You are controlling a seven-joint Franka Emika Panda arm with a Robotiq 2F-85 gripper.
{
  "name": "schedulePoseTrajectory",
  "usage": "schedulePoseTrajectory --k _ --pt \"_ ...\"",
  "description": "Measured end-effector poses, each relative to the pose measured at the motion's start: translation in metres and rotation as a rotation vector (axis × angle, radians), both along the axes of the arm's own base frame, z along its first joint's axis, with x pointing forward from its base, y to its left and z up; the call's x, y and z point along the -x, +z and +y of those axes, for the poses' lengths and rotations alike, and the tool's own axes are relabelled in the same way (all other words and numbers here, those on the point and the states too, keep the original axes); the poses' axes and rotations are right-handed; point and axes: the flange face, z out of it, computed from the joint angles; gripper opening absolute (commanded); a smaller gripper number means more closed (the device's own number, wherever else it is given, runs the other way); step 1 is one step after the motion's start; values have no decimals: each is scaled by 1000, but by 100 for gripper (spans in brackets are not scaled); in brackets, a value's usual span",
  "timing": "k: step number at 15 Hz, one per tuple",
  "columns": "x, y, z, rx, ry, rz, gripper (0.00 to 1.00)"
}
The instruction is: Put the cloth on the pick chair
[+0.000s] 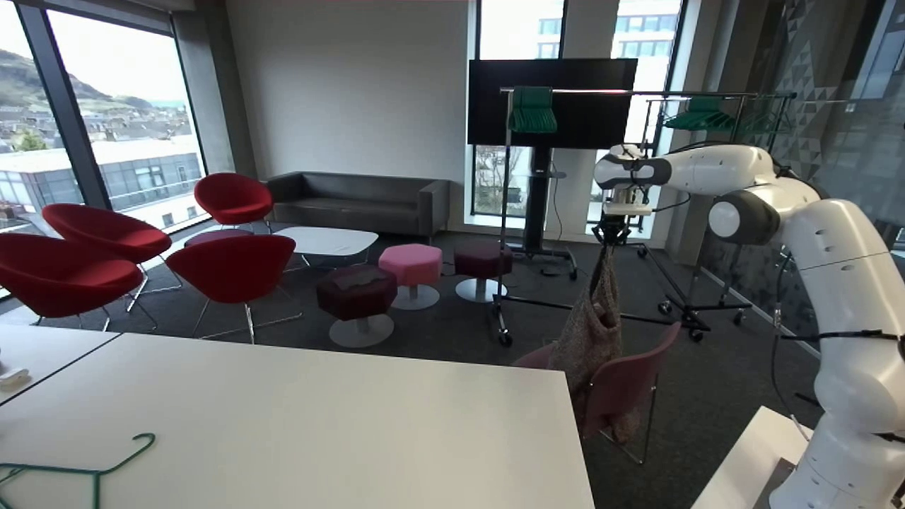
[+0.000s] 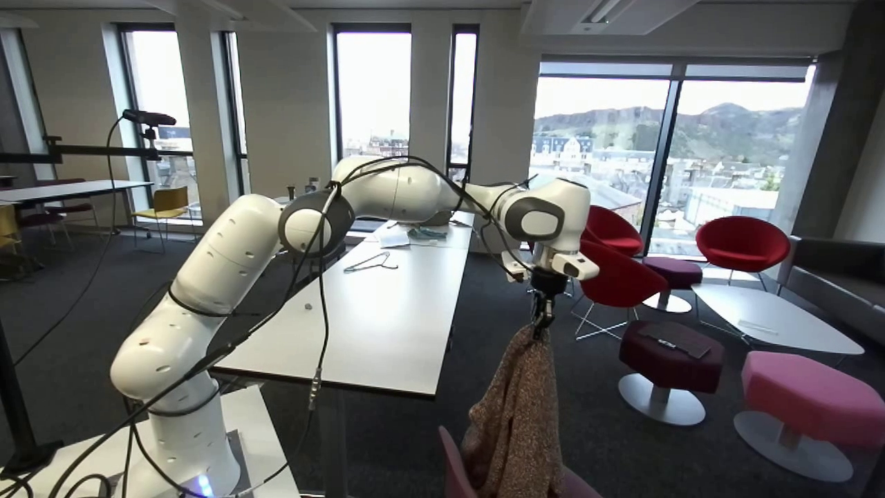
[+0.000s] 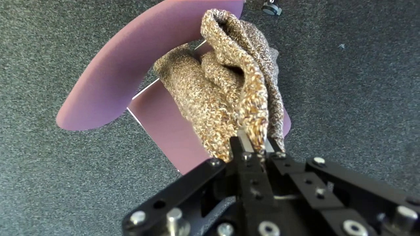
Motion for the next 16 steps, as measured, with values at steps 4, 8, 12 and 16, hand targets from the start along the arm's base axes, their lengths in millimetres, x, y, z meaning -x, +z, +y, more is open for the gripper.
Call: schedulePoseTrajectory --k 4,8,12,16 --pt "12 -36 18 -26 41 35 1" --pt "40 -66 26 -35 43 103 1" --pt "86 -59 5 1 0 115 1" --pt "140 -39 -11 26 -40 123 1"
